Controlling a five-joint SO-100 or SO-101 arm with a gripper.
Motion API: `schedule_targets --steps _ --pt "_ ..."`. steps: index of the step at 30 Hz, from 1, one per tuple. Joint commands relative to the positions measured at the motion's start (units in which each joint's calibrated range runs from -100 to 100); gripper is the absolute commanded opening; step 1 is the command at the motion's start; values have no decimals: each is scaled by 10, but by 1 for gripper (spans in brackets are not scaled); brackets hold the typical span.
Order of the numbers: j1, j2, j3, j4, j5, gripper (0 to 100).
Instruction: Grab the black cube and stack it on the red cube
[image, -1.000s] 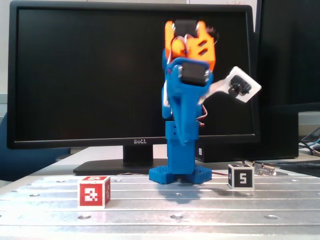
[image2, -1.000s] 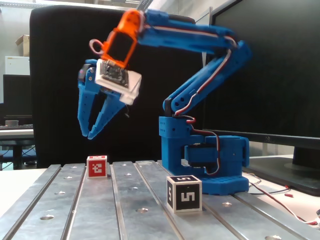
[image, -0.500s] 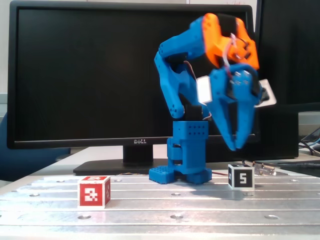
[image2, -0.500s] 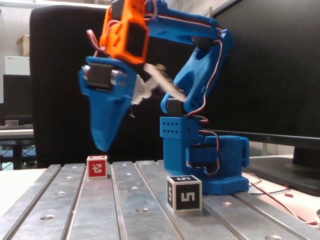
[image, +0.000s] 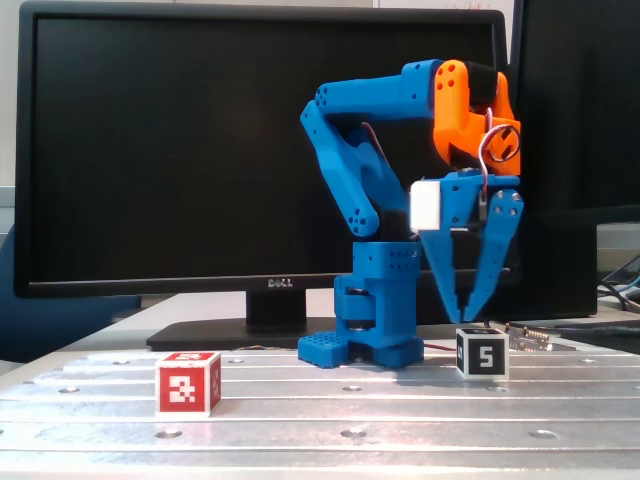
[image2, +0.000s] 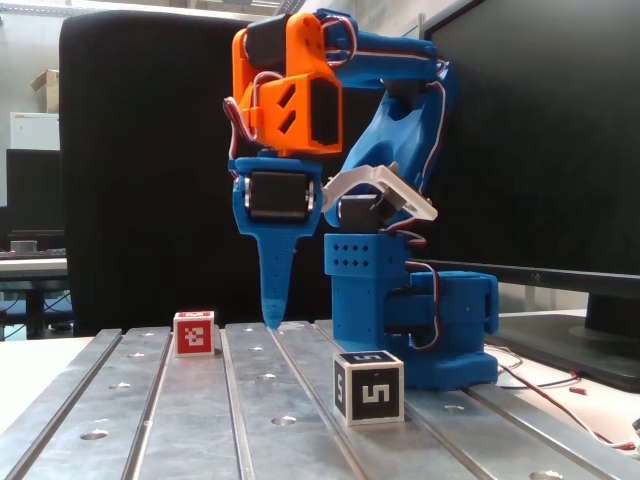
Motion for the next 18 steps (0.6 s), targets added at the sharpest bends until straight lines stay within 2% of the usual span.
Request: schedule_targets --steps 1,12,18 --pt "-12 -7 -7 20 2 1" --pt "-79 2 -16 30 -21 18" --pt "-111 2 -11 21 -37 21"
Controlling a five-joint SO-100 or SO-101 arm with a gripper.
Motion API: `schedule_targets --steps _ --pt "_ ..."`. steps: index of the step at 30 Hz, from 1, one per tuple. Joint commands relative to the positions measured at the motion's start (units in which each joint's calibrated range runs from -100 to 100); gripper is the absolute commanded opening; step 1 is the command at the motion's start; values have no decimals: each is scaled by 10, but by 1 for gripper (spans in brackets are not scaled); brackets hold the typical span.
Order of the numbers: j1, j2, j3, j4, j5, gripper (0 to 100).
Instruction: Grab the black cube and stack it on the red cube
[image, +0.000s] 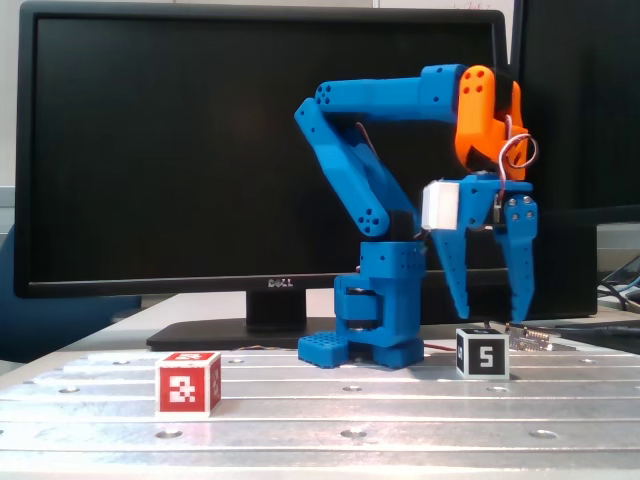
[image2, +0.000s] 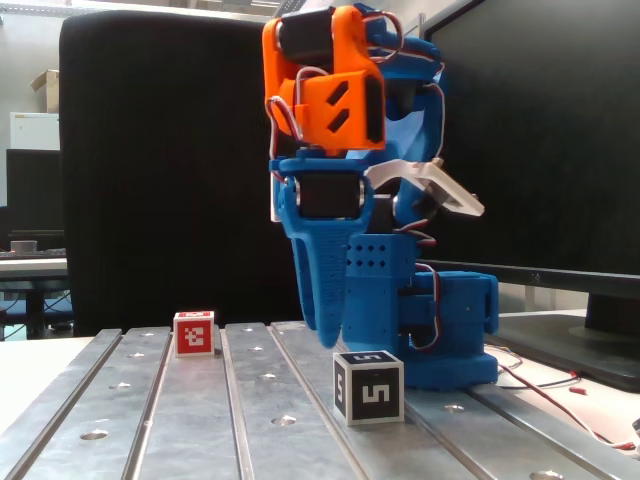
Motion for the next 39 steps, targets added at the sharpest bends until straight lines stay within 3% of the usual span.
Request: schedule_targets --steps 1,15,27,39 --pt "-13 2 -10 -10 -3 20" --pt "-13 0 8 14 -2 21" --pt "-17 -5 13 45 -1 32" --pt "-35 -6 51 9 1 33"
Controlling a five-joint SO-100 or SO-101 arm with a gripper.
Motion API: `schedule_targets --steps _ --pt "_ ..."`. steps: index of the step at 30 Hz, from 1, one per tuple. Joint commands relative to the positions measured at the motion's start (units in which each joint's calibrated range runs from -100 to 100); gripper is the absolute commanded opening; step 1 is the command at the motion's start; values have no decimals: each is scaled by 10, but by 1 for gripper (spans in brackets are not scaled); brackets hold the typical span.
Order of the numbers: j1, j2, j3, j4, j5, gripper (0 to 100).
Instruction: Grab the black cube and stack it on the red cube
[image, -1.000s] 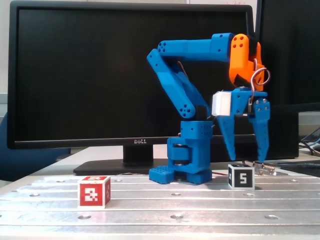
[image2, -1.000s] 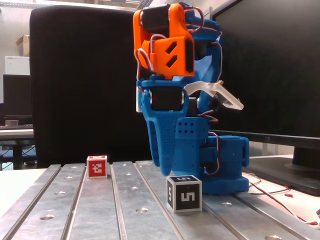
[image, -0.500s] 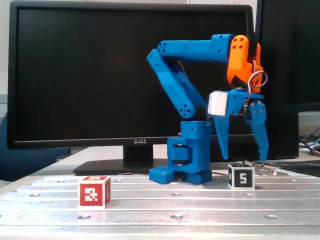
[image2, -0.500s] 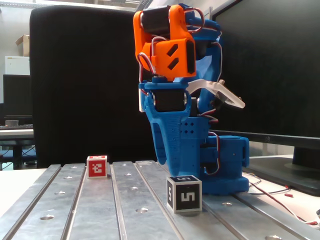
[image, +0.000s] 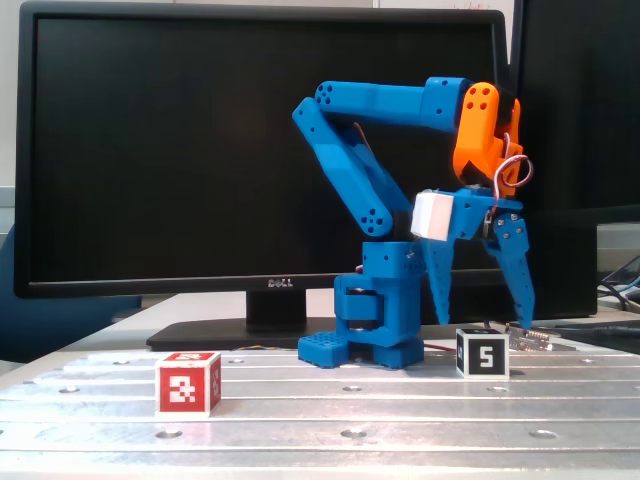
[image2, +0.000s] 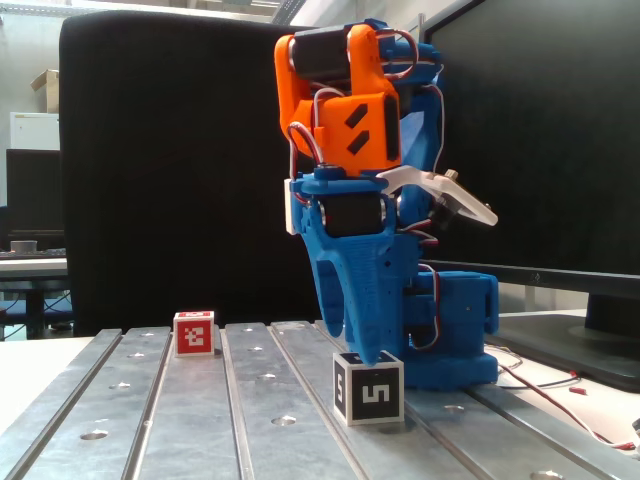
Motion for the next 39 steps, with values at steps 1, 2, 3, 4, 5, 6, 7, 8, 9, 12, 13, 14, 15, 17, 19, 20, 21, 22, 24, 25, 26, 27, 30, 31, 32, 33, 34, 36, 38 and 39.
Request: schedule_targets --steps 1,2,3,4,5,6,7,8,9,12,13,14,15,17,19,20,21,22,24,25,26,27,30,31,32,33,34,36,38,39 --pt "-2 -6 11 -20 -1 34" --pt "-2 -6 20 -29 -1 34" --pt "-2 -6 29 -39 -2 34" --pt "-2 -6 36 -44 -2 34" --pt "-2 -6 39 -47 -2 34" --pt "-2 -6 41 -48 -1 34" --pt "-1 -6 42 -48 0 34" --pt "-1 -6 42 -48 0 34" --pt "-1 -6 42 -48 1 34" --pt "-1 -6 43 -49 2 33" --pt "-1 -6 43 -51 2 33" --pt "-1 -5 44 -55 2 33" --pt "-1 -2 46 -57 2 33" --pt "-2 -5 54 -66 0 33" --pt "-2 -6 57 -69 0 33" --pt "-2 -6 57 -69 0 33" --pt "-2 -6 57 -69 0 33" --pt "-2 -6 57 -69 1 33" --pt "-2 -6 57 -69 1 33" --pt "-3 -5 57 -69 0 33" --pt "-8 -2 56 -69 -1 33" --pt "-13 0 55 -71 -2 33" --pt "-18 1 60 -81 -2 33" --pt "-18 1 61 -81 -2 33" --pt "-19 1 61 -81 -2 33" --pt "-19 1 61 -81 -2 33" --pt "-19 1 61 -81 -2 33" --pt "-19 1 61 -81 -2 33" --pt "-19 1 61 -81 -2 33" --pt "-19 1 62 -86 -3 33"
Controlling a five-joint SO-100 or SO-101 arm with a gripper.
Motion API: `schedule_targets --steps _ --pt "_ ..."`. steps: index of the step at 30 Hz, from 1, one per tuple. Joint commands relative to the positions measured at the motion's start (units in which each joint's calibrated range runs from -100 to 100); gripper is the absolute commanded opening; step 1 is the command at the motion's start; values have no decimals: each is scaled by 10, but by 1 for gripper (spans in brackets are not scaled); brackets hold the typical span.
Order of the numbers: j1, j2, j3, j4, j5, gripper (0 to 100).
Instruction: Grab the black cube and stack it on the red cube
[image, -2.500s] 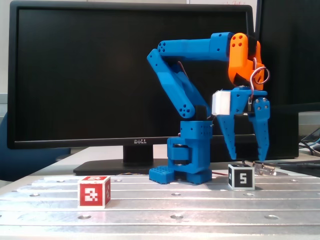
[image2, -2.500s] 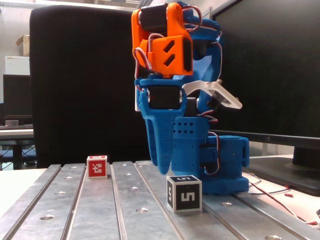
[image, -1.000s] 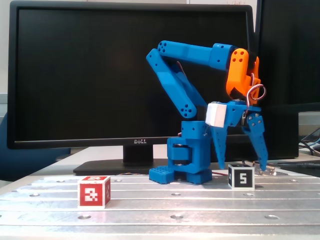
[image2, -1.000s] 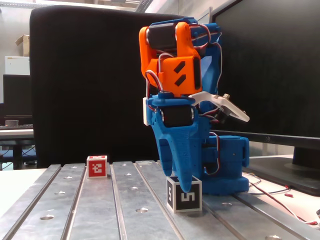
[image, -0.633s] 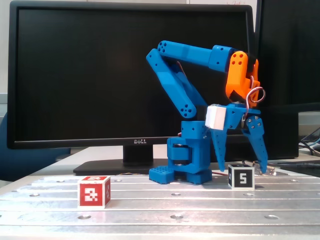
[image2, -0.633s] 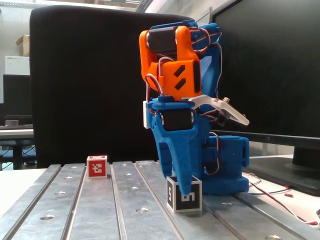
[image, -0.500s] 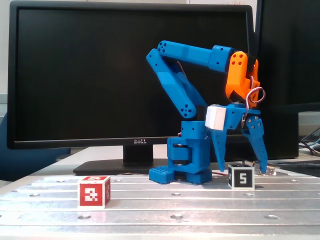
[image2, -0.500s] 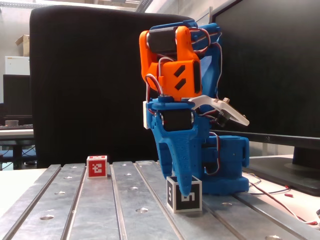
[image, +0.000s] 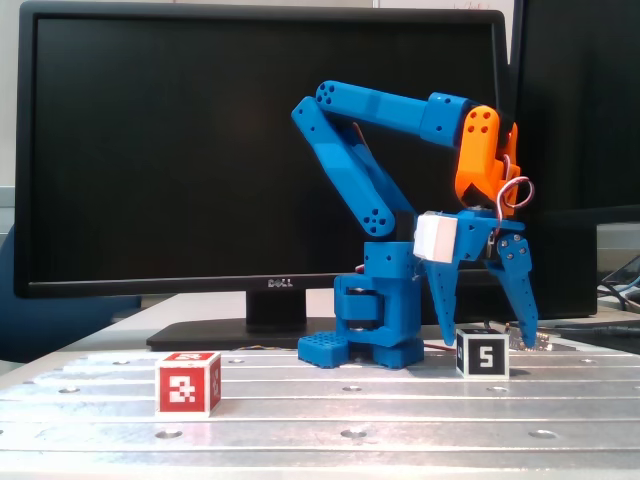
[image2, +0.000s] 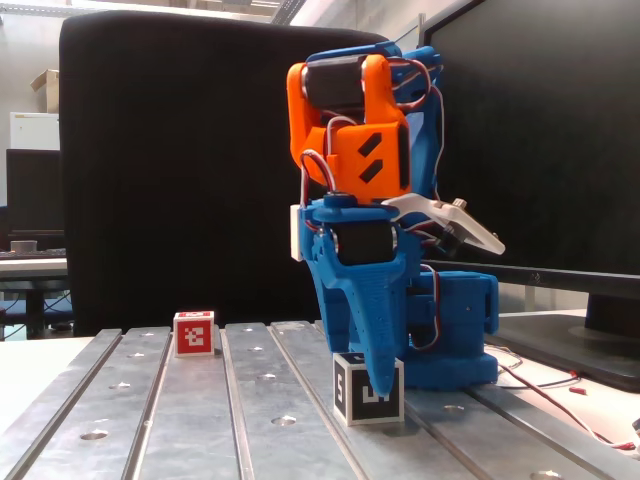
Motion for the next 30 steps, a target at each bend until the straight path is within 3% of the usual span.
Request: schedule_targets --steps 1,30 --pt "1 0 -1 -12 -8 33" --pt "7 0 40 -60 -21 33"
